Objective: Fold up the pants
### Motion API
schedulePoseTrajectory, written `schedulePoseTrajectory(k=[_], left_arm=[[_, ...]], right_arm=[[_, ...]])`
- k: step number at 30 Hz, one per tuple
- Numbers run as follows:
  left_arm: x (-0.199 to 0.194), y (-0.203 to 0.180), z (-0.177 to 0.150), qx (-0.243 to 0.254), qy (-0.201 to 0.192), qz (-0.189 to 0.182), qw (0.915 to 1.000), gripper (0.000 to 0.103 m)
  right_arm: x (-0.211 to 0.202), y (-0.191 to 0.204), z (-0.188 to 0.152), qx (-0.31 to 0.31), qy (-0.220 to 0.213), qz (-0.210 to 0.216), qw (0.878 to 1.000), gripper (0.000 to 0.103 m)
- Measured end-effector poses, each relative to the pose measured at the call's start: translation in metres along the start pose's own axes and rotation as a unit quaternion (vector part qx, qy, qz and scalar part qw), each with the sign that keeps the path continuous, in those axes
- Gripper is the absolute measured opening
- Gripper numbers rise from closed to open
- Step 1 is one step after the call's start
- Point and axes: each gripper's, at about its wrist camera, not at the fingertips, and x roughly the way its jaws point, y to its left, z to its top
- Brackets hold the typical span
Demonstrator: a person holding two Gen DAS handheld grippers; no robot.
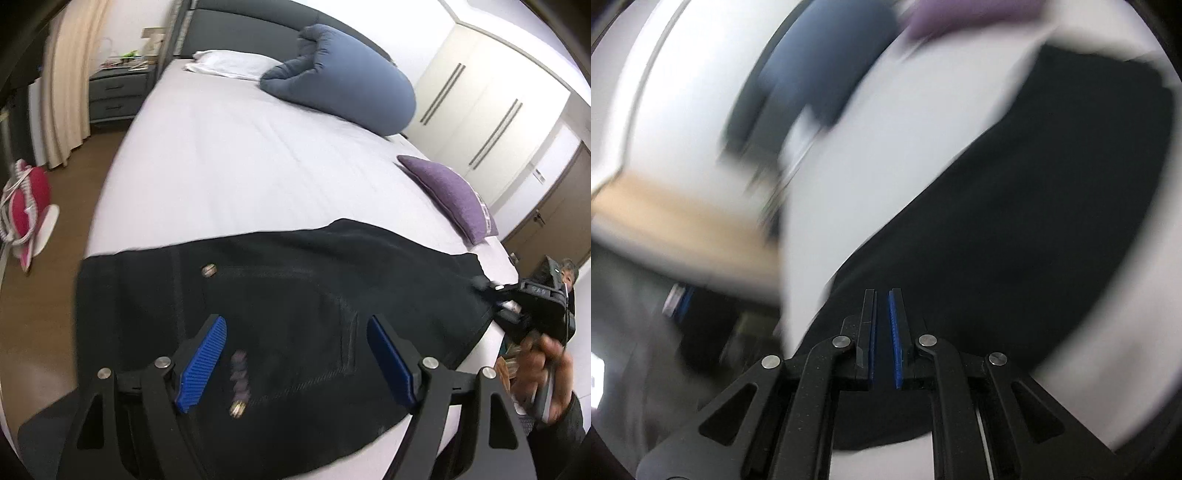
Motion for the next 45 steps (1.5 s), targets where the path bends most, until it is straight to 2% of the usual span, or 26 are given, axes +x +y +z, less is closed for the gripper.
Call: schedulePoseTrajectory(k=[2, 3, 4, 6, 8, 10, 11, 13, 14, 16, 17, 18, 19, 20, 21, 23, 25, 26, 28, 31, 33, 35, 36, 39, 44, 45], left_arm=[[0.016, 0.003, 0.001, -0.005, 0.016, 0.004, 0.9999, 0.081], [0.026, 0.008, -0.002, -0.012, 0.029, 0.014, 0.9994, 0.081], [0.036, 0.016, -0.009, -0.02, 0.048, 0.025, 0.9983, 0.081], [0.04, 0.027, -0.025, -0.026, 0.063, 0.019, 0.9975, 0.08], [0.033, 0.032, -0.036, -0.02, 0.056, 0.016, 0.9981, 0.08], [0.025, 0.033, -0.044, -0.011, 0.053, 0.018, 0.9984, 0.08], [0.022, 0.031, -0.046, -0.013, 0.053, 0.021, 0.9983, 0.08], [0.014, 0.027, -0.043, -0.015, 0.05, 0.031, 0.9982, 0.08], [0.011, 0.024, -0.039, -0.013, 0.046, 0.037, 0.9982, 0.08], [0.004, 0.011, -0.03, -0.003, 0.032, 0.032, 0.999, 0.08], [0.004, 0.006, -0.025, 0.0, 0.027, 0.027, 0.9993, 0.08], [0.006, -0.003, -0.019, 0.005, 0.024, 0.018, 0.9995, 0.08], [0.009, -0.012, -0.014, 0.01, 0.022, 0.008, 0.9997, 0.081], [0.012, -0.018, -0.01, 0.012, 0.022, 0.001, 0.9997, 0.081], [0.02, -0.029, -0.005, 0.016, 0.025, -0.008, 0.9995, 0.081], [0.03, -0.044, 0.002, 0.022, 0.027, -0.027, 0.999, 0.081], [0.043, -0.062, 0.006, 0.032, 0.032, -0.049, 0.9978, 0.081], [0.051, -0.069, 0.007, 0.034, 0.04, -0.052, 0.9973, 0.081], [0.065, -0.078, 0.006, 0.04, 0.052, -0.059, 0.9961, 0.081], [0.089, -0.081, -0.002, 0.035, 0.093, -0.052, 0.9937, 0.081], [0.107, -0.077, -0.013, 0.023, 0.126, -0.045, 0.9908, 0.08], [0.108, -0.077, -0.02, 0.026, 0.116, -0.042, 0.992, 0.08], [0.107, -0.078, -0.021, 0.029, 0.117, -0.04, 0.9919, 0.08], [0.107, -0.075, -0.02, 0.017, 0.122, -0.043, 0.9914, 0.081], [0.107, -0.069, -0.021, 0.002, 0.123, -0.054, 0.991, 0.081], [0.107, -0.068, -0.022, 0.001, 0.123, -0.055, 0.9909, 0.081]], right_arm=[[0.071, 0.022, 0.01, -0.004, 0.053, 0.019, 0.998, 0.008], [0.087, 0.018, 0.011, 0.001, 0.061, 0.018, 0.998, 0.008], [0.097, 0.013, 0.006, 0.015, 0.068, 0.01, 0.998, 0.008], [0.123, -0.015, 0.026, 0.075, 0.075, -0.034, 0.994, 0.008], [0.111, -0.054, 0.011, 0.124, 0.047, -0.007, 0.991, 0.002], [0.058, -0.085, 0.006, 0.128, -0.005, -0.027, 0.991, 0.0], [0.023, -0.099, 0.013, 0.131, -0.053, -0.064, 0.988, 0.0], [-0.026, -0.117, 0.021, 0.161, -0.117, -0.099, 0.975, 0.0], [-0.063, -0.126, 0.029, 0.169, -0.163, -0.136, 0.963, 0.005], [-0.111, -0.124, 0.031, 0.157, -0.218, -0.172, 0.948, 0.009], [-0.139, -0.122, 0.029, 0.142, -0.249, -0.174, 0.942, 0.014], [-0.16, -0.135, 0.034, 0.138, -0.261, -0.169, 0.94, 0.037], [-0.171, -0.135, 0.034, 0.137, -0.271, -0.165, 0.938, 0.074], [-0.164, -0.125, 0.031, 0.138, -0.295, -0.158, 0.932, 0.083], [-0.168, -0.128, 0.029, 0.136, -0.308, -0.148, 0.93, 0.084], [-0.226, -0.171, 0.043, 0.148, -0.3, -0.116, 0.935, 0.084], [-0.228, -0.205, 0.043, 0.194, -0.279, -0.059, 0.939, 0.084], [-0.249, -0.229, 0.066, 0.221, -0.267, -0.038, 0.937, 0.082], [-0.23, -0.257, 0.078, 0.251, -0.255, -0.019, 0.934, 0.08], [-0.217, -0.266, 0.088, 0.246, -0.257, -0.001, 0.935, 0.08], [-0.219, -0.276, 0.099, 0.254, -0.261, 0.017, 0.931, 0.075], [-0.221, -0.285, 0.113, 0.262, -0.266, 0.034, 0.927, 0.069], [-0.214, -0.295, 0.133, 0.265, -0.266, 0.039, 0.926, 0.062], [-0.213, -0.304, 0.15, 0.279, -0.263, 0.037, 0.923, 0.043], [-0.209, -0.3, 0.166, 0.266, -0.251, 0.031, 0.93, 0.035], [-0.207, -0.299, 0.171, 0.254, -0.249, 0.026, 0.934, 0.029]])
